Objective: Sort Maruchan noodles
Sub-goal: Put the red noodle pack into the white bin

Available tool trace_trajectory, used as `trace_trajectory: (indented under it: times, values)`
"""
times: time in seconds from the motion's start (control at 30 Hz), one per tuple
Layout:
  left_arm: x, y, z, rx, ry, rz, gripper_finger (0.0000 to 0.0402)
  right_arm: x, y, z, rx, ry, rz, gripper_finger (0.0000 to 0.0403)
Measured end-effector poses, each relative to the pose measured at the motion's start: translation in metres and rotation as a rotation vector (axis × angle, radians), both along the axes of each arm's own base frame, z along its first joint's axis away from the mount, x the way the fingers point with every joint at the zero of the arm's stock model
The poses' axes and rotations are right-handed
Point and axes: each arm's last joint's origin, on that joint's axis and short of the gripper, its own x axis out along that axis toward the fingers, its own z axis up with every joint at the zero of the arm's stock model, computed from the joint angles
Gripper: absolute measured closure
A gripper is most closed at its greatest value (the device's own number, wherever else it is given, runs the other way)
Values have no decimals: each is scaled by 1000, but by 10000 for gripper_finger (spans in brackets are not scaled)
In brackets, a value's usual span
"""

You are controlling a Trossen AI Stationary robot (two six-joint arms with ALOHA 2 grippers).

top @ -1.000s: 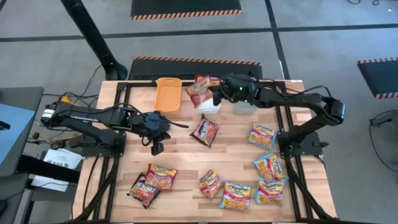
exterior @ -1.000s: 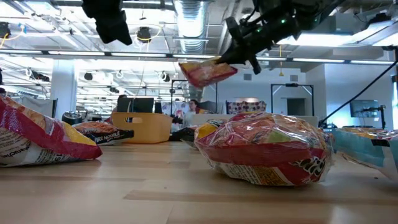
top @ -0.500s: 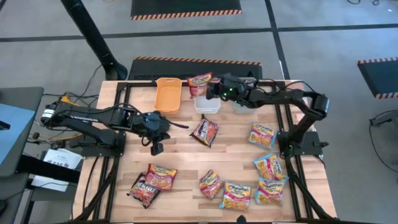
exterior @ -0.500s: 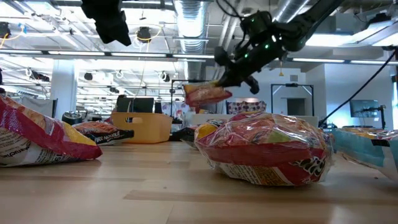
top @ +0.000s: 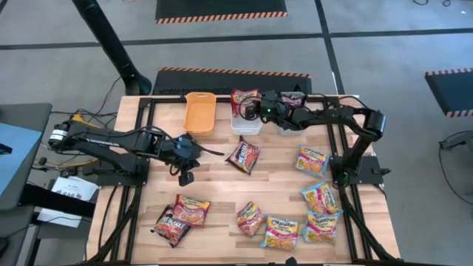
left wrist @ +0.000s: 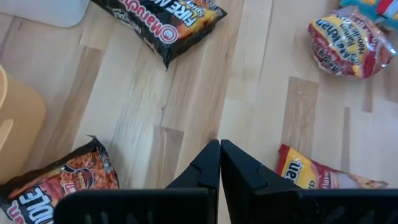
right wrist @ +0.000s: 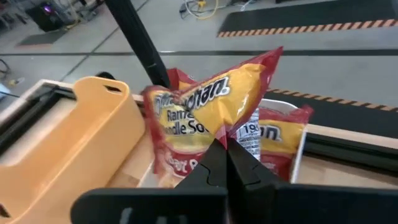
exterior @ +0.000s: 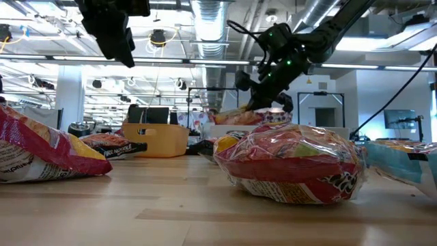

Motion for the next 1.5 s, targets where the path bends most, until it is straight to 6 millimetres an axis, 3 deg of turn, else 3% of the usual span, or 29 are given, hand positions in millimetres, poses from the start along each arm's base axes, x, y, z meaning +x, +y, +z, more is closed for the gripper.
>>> trace_trajectory:
  times: [0.4,0.63,1.0,1.27,1.5]
  values:
    - [3,0,0,9,-39,-15,401,0,-1,-1,10,-16,-11,398]
    - [4,0,1,13,-46,-20,401,4,-6,-19,43,-4,-27,389]
    - [3,0,1,11,-45,-20,401,6,-8,-24,46,-13,-25,354]
    - [3,0,1,6,-45,-14,401,2,-17,-24,104,-52,22,307]
    - [3,0,1,6,-45,-14,401,-4,-14,-9,106,-57,46,276]
